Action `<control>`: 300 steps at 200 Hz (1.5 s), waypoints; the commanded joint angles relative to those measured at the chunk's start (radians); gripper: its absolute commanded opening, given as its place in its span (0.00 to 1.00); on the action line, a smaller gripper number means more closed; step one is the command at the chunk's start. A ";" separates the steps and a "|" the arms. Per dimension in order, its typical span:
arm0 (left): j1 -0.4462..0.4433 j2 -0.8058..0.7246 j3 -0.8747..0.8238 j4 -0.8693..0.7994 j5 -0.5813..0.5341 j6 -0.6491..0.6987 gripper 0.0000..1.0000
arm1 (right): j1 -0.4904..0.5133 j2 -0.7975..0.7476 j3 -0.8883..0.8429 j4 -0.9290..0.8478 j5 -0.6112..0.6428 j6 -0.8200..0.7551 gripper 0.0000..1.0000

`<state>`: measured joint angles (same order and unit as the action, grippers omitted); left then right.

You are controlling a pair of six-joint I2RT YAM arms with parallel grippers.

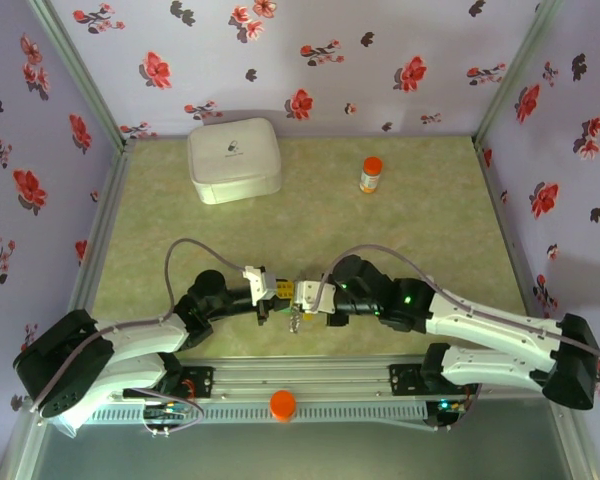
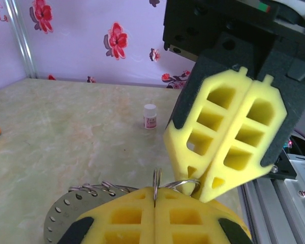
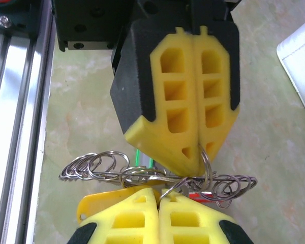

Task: Put the keys on the keyring

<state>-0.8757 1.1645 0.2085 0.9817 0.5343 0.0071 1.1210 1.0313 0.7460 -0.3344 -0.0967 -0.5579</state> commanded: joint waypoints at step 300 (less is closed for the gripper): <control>0.003 0.030 0.060 0.118 0.164 0.072 0.00 | -0.204 -0.035 0.006 0.018 -0.359 0.146 0.23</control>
<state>-0.8749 1.2049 0.2352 1.0332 0.6716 0.0593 0.9123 0.9741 0.7422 -0.2893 -0.4595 -0.4000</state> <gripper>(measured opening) 0.038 0.229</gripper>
